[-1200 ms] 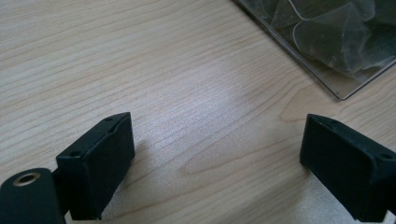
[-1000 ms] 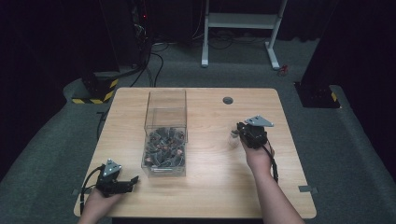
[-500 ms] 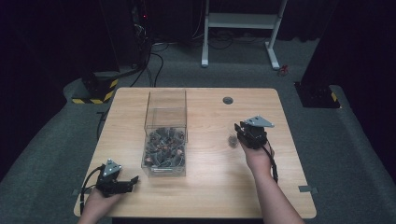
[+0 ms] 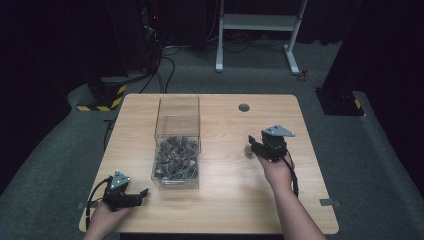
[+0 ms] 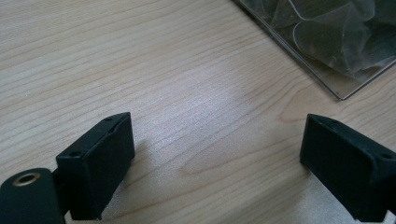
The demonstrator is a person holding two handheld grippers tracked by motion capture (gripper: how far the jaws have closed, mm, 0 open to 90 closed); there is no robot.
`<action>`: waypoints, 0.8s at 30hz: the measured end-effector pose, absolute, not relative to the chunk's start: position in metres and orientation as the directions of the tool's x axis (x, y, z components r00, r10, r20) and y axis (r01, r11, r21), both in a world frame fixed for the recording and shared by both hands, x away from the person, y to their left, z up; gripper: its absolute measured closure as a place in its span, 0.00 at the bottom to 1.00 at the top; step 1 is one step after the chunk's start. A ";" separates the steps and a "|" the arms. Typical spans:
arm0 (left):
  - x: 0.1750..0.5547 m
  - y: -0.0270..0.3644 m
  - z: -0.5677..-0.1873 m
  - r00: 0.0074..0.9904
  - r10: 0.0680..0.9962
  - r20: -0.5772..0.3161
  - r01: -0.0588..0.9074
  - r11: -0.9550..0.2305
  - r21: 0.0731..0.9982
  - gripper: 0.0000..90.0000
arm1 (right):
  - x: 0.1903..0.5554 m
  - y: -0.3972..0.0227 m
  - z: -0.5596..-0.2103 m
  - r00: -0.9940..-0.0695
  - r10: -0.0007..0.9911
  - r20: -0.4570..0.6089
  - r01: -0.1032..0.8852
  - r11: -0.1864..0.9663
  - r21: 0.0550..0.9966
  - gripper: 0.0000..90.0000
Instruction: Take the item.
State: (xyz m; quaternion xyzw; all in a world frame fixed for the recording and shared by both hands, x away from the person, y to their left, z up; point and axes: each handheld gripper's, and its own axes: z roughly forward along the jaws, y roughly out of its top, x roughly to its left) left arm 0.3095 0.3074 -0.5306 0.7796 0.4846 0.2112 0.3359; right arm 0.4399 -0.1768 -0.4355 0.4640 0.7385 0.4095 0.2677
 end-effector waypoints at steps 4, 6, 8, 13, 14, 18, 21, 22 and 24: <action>0.310 0.307 -0.531 0.441 0.897 0.004 0.614 -0.305 0.728 0.11 | 0.438 -0.178 -0.433 -0.428 0.904 0.004 0.473 0.220 0.853 0.35; 0.310 0.307 -0.531 0.441 0.897 0.004 0.614 -0.305 0.728 0.11 | 0.436 -0.178 -0.433 -0.428 0.904 0.005 0.474 0.220 0.853 0.30; 0.310 0.307 -0.531 0.441 0.897 0.004 0.614 -0.305 0.728 0.11 | 0.434 -0.178 -0.433 -0.424 0.906 0.006 0.472 0.215 0.855 0.26; 0.310 0.307 -0.531 0.441 0.897 0.004 0.614 -0.305 0.728 0.11 | 0.427 -0.180 -0.435 -0.409 0.913 -0.008 0.469 0.218 0.856 0.19; 0.310 0.307 -0.531 0.441 0.897 0.004 0.614 -0.305 0.728 0.11 | 0.425 -0.181 -0.435 -0.407 0.914 -0.005 0.471 0.215 0.856 0.18; 0.310 0.307 -0.530 0.442 0.897 0.003 0.614 -0.305 0.728 0.11 | 0.418 -0.185 -0.439 -0.401 0.916 -0.004 0.477 0.213 0.853 0.17; 0.310 0.307 -0.531 0.441 0.897 0.004 0.614 -0.305 0.728 0.11 | 0.412 -0.189 -0.442 -0.402 0.916 -0.006 0.481 0.217 0.850 0.17; 0.310 0.307 -0.530 0.442 0.897 0.003 0.614 -0.306 0.728 0.11 | 0.409 -0.190 -0.443 -0.399 0.917 -0.008 0.481 0.217 0.849 0.17; 0.310 0.307 -0.531 0.441 0.897 0.004 0.614 -0.305 0.728 0.11 | 0.405 -0.193 -0.445 -0.398 0.917 -0.008 0.481 0.216 0.850 0.17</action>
